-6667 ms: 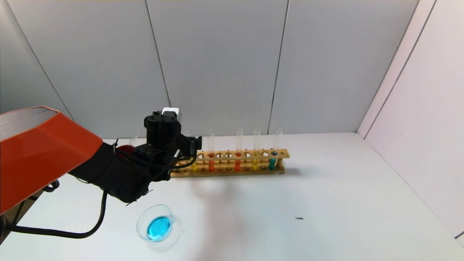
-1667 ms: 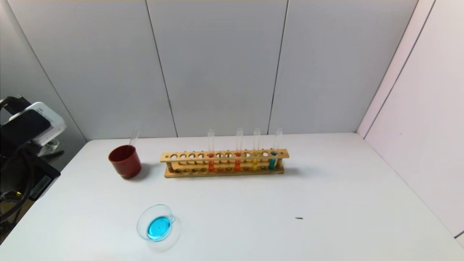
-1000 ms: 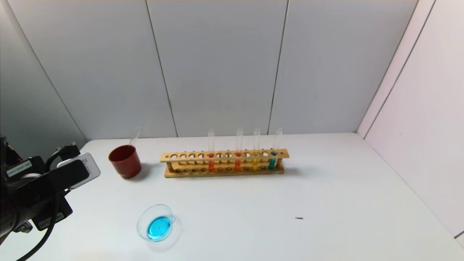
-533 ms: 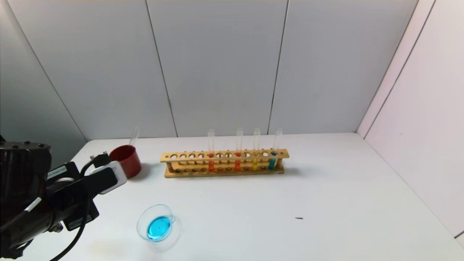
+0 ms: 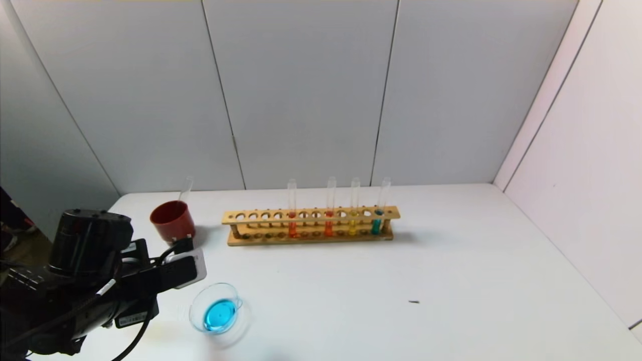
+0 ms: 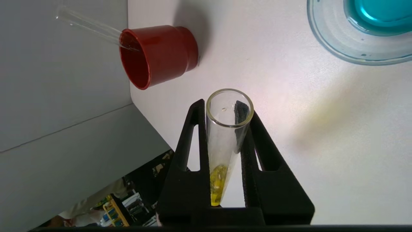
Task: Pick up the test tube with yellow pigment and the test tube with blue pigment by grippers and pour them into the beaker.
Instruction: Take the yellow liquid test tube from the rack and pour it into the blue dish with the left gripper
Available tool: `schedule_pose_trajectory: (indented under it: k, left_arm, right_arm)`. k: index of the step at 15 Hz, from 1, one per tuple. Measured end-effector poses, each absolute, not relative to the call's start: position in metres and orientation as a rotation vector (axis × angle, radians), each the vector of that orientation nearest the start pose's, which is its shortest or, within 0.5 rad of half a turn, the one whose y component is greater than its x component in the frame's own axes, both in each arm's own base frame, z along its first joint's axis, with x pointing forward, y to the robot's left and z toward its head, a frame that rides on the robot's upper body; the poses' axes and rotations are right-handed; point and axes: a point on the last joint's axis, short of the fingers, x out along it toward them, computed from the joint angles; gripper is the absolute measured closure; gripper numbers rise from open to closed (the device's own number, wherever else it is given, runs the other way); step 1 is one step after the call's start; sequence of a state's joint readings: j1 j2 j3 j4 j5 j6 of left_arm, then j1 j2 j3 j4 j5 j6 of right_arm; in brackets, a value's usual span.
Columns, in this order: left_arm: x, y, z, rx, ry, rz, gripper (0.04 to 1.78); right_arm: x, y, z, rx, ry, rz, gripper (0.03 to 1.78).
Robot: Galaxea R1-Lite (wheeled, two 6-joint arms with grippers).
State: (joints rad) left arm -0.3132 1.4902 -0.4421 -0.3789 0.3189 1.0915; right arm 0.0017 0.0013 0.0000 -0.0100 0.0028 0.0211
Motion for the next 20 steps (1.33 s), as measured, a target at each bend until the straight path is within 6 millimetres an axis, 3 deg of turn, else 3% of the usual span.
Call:
schedule_pose_trajectory:
  k: [6,20]
  left_arm:
    - [0.202,-0.073,0.109,1.307,0.605,-0.427,1.50]
    - [0.220,-0.084,0.090,1.402,0.654,-0.444,1.50]
  right_arm:
    - [-0.023,0.000,0.077,0.021,-0.009,0.004,0.07]
    - [-0.023,0.000,0.077,0.021,-0.009,0.004,0.07]
